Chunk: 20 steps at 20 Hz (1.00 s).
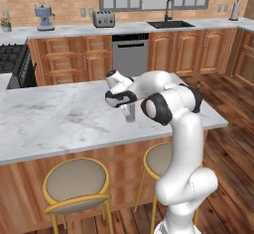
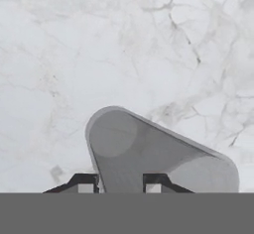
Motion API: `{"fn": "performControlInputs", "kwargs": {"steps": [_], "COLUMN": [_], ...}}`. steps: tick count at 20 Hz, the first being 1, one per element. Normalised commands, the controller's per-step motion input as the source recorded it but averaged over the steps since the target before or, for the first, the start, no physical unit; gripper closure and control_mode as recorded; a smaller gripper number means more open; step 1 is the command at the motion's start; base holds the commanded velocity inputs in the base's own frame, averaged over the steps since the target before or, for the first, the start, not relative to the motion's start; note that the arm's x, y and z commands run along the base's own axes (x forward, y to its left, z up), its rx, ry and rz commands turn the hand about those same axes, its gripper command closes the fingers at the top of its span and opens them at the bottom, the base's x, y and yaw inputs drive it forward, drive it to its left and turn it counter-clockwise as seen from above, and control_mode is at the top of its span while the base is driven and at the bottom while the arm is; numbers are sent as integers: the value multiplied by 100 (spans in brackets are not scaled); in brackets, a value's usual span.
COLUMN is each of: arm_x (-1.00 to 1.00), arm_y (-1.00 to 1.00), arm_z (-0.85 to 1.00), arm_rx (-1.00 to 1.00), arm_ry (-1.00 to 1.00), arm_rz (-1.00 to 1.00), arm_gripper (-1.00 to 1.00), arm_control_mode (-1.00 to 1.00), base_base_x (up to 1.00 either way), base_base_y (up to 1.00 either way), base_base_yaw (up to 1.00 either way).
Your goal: There is a bowl on the dining counter. Grab a lemon wedge from the fridge and place it in the bowl. Then get the liquor bottle and glass cup from the cabinet and place them next to the bowl.
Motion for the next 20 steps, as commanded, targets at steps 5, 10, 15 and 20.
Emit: {"fn": "performControlInputs", "kwargs": {"steps": [5,10,15,20], "arm_x": [-26,-41,-37,-32], "arm_y": [0,1,0,-1], "arm_z": [-5,1,15,52], "arm_rx": [5,13,12,5], "arm_ry": [-1,0,0,-1], "arm_rz": [0,0,0,-1], "arm_gripper": [-100,-100,-100,-100], "arm_control_mode": [-100,-100,-100,-100], "base_base_x": [0,0,0,0], "base_base_y": [0,0,0,0], "base_base_yaw": [0,0,0,0]}}
